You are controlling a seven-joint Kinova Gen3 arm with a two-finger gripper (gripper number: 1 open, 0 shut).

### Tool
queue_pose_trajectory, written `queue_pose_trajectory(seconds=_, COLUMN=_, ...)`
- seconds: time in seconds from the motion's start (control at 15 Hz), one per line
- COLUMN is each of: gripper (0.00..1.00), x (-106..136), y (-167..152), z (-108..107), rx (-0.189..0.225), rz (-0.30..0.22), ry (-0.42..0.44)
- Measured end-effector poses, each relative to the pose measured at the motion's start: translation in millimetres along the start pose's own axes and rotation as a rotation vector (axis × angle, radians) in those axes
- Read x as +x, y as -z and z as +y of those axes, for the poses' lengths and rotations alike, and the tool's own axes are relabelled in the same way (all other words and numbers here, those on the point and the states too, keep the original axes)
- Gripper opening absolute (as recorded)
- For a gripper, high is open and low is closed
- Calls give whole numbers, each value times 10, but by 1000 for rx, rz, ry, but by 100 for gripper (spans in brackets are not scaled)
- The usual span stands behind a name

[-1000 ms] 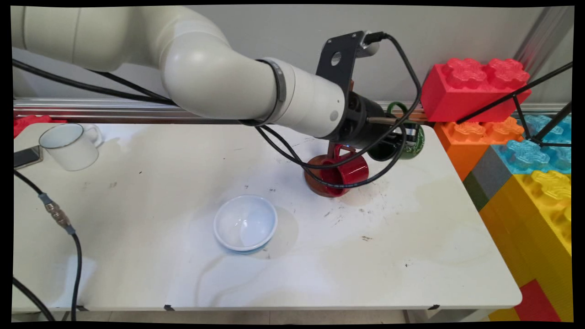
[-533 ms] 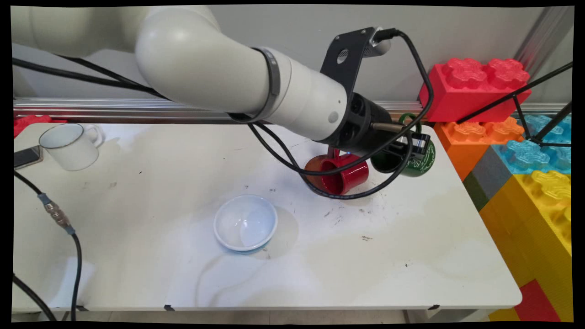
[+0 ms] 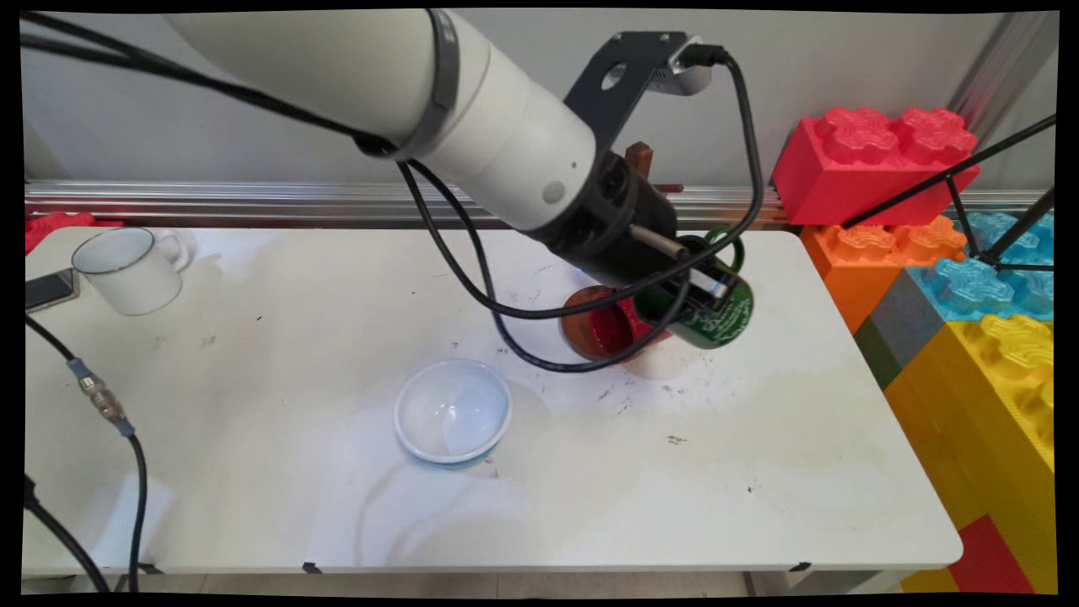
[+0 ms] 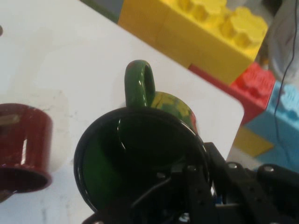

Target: Place the picked object on the table

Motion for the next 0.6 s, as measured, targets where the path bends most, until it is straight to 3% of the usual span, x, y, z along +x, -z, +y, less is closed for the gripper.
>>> queue_pose_trajectory(seconds=0.6, gripper=0, x=114, y=335, z=-119, rx=107, rz=-213, ry=-225)
